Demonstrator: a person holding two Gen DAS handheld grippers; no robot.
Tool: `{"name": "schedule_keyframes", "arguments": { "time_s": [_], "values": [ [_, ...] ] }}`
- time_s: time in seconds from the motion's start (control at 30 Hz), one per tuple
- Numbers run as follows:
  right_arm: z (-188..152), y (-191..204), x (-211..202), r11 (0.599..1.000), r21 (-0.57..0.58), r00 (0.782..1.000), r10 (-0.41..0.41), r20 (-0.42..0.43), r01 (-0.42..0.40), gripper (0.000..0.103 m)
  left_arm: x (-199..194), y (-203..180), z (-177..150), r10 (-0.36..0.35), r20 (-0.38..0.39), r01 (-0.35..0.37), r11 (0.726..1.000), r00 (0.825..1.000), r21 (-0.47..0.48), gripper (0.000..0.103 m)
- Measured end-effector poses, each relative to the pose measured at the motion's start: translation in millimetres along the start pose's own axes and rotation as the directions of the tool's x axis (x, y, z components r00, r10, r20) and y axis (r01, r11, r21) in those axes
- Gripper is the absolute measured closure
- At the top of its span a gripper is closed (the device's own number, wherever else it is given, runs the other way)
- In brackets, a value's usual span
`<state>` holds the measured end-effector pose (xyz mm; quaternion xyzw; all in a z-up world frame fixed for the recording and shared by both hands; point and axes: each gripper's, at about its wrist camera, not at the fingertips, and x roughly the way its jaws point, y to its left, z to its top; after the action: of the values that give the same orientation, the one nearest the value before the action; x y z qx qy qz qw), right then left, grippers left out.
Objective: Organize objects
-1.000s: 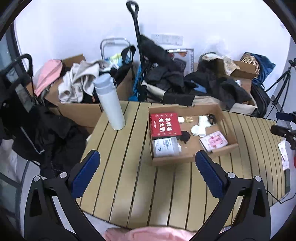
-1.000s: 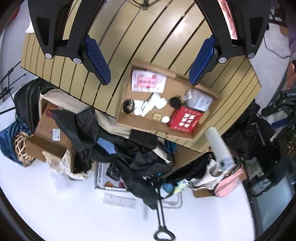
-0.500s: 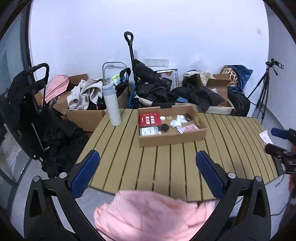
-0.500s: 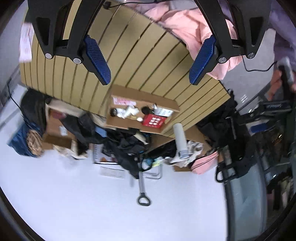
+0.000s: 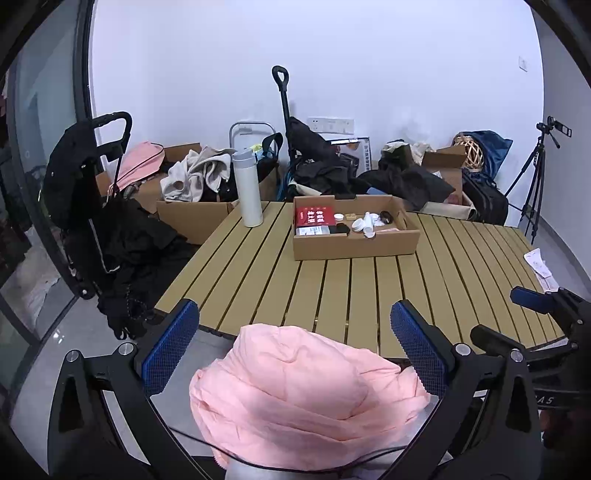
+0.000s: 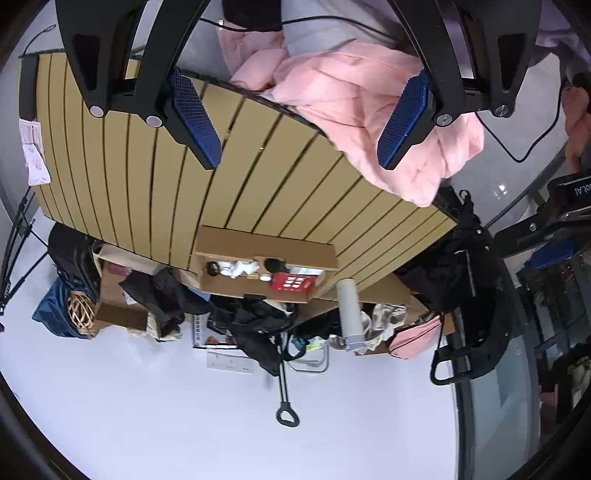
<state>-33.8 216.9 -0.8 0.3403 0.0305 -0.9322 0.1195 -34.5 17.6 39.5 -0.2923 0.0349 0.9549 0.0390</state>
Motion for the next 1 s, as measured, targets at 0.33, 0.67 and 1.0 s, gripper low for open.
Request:
{"name": "schedule_keyframes", "arguments": {
  "time_s": [0.33,0.67,1.0],
  "values": [
    [-4,-8,-11,0.998,0.044,0.999,-0.034,0.020,0.033,0.014,1,2,-4,0.003,-0.014,-0.003,1.000,1.000,0.002,0.000],
    [-3,-13,-10,0.997,0.062,0.999,-0.039,0.014,0.038,0.014,4,0,-6,-0.004,-0.025,0.004,1.000,1.000,0.012,0.000],
    [-3,-14,-13,0.996,0.062,0.998,-0.061,0.022,0.060,0.014,7,5,-5,0.001,-0.033,-0.001,1.000,0.999,-0.010,0.000]
  ]
}}
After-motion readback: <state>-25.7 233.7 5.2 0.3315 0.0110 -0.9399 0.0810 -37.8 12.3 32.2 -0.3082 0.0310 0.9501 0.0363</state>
